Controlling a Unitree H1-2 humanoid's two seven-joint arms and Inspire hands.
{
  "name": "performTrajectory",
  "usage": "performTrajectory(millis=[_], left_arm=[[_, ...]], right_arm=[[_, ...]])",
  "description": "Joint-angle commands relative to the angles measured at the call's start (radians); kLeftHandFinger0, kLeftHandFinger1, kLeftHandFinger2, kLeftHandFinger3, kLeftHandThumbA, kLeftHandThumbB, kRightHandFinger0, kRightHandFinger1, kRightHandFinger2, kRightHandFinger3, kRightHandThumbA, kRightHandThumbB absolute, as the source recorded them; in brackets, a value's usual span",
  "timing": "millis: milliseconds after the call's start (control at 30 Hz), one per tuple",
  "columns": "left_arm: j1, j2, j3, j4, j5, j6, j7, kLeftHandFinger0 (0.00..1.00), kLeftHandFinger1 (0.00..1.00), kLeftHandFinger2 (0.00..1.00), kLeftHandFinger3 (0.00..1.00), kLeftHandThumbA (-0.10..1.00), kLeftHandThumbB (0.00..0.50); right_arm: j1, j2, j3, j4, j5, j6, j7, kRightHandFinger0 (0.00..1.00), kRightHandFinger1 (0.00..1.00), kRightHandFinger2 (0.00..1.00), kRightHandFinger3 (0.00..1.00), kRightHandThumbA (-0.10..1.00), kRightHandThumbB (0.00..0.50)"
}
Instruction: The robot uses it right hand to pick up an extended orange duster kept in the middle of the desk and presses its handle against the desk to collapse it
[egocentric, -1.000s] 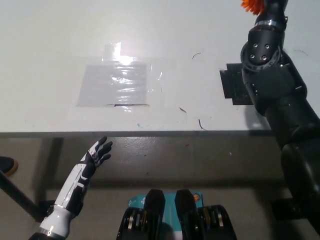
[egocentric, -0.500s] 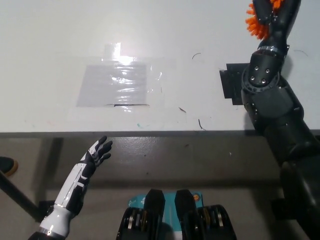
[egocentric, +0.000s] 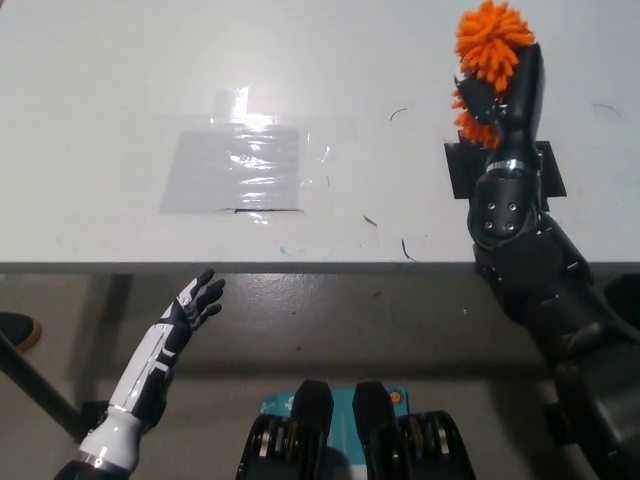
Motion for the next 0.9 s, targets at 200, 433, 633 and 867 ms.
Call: performTrajectory(millis=[200, 433, 633, 867], left_arm=[[-0.010, 0.013, 0.013, -0.017, 0.004, -0.025, -0.002, 1.00, 1.00, 1.00, 1.00, 1.00, 0.172], [0.004, 0.009, 0.013, -0.021, 0.014, -0.022, 0.005, 1.00, 1.00, 1.00, 1.00, 1.00, 0.172], [0.005, 0.011, 0.016, -0.020, 0.002, -0.023, 0.000, 1.00, 1.00, 1.00, 1.00, 1.00, 0.194], [0.002, 0.008, 0.018, -0.017, 0.012, -0.018, 0.006, 1.00, 1.00, 1.00, 1.00, 1.00, 0.175]], right_arm=[[0.093, -0.074, -0.027, 0.126, 0.049, 0.218, 0.322, 0.00, 0.27, 0.61, 0.53, -0.10, 0.128], [0.098, -0.110, -0.025, 0.121, 0.036, 0.209, 0.318, 0.00, 0.23, 0.59, 0.36, -0.10, 0.142], [-0.020, -0.132, -0.043, -0.070, -0.003, 0.030, 0.174, 0.00, 0.17, 0.47, 0.48, -0.10, 0.134], [-0.122, -0.193, 0.028, -0.372, -0.112, 0.026, 0.186, 0.00, 0.18, 0.58, 0.62, -0.10, 0.140]])
